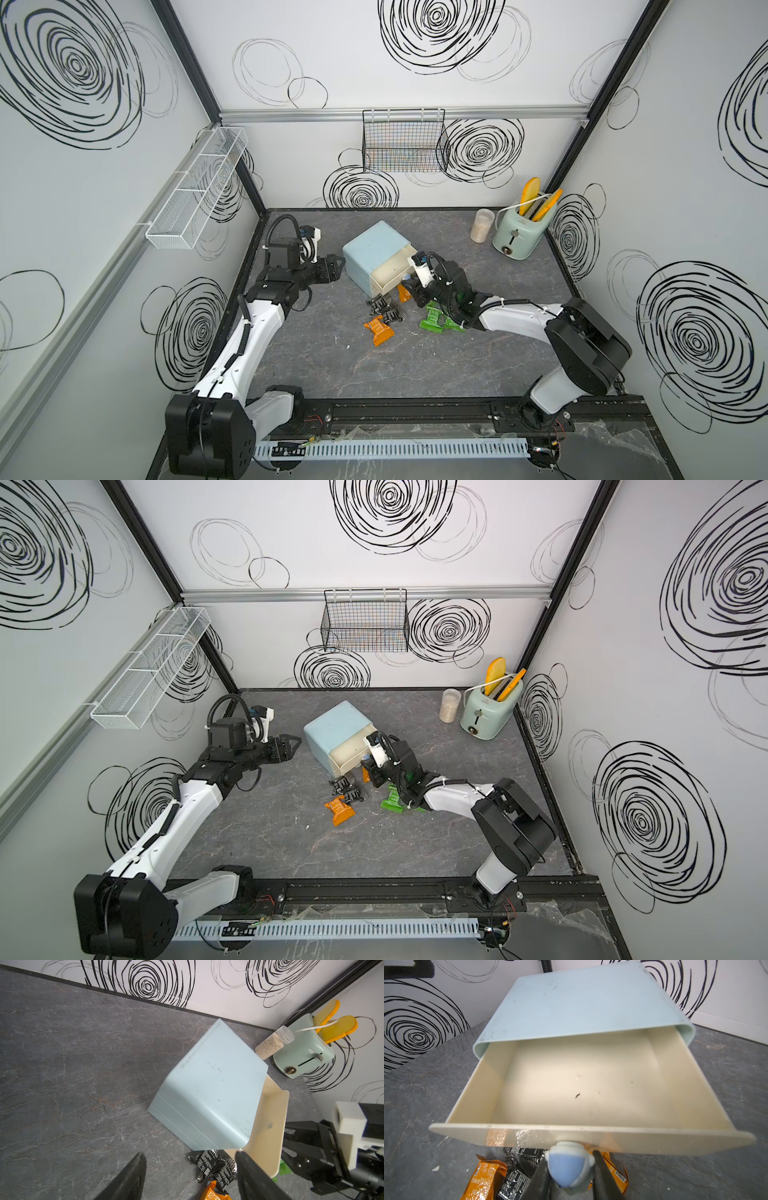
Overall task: Place the cookies into the drawer by color
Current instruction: Open the drawer in the storage box.
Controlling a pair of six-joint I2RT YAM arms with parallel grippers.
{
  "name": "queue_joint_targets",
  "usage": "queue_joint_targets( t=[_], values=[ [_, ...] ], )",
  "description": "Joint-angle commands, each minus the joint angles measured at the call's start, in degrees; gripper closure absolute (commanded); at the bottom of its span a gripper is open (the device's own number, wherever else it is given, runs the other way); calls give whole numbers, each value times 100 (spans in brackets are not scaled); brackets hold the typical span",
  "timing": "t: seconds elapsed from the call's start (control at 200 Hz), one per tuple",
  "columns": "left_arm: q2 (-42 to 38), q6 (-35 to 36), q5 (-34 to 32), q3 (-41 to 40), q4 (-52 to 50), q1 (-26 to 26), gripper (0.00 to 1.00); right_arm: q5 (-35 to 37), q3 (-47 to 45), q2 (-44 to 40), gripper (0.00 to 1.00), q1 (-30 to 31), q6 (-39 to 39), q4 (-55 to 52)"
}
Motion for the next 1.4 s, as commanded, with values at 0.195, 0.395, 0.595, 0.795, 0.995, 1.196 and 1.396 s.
queue_joint_targets(
  t=[0.195, 0.395, 0.595, 0.795, 0.995, 1.196, 1.396],
  values=[
    [1, -39, 66, -42, 206, 75, 28, 41, -57, -122, 75, 34, 14, 66],
    [5, -43, 93, -42, 211, 91, 28, 50, -83, -156, 75, 33, -34, 1],
    [10, -42, 93, -43, 205, 101, 27, 155, -58, -134, 74, 34, -88, -72],
    [3, -52, 93, -51, 206, 101, 27, 270, -13, -144, 72, 36, -117, -197],
    [-40, -52, -46, -68, 185, 21, 26, 274, -54, -263, 45, 30, -82, -258],
    [-347, -226, -609, -218, 39, -320, 25, 318, -364, -642, 30, 34, -64, -216],
    [-1040, -780, -1393, -743, -14, -875, 24, 373, -734, -1304, 22, 23, -4, -412]
  ],
)
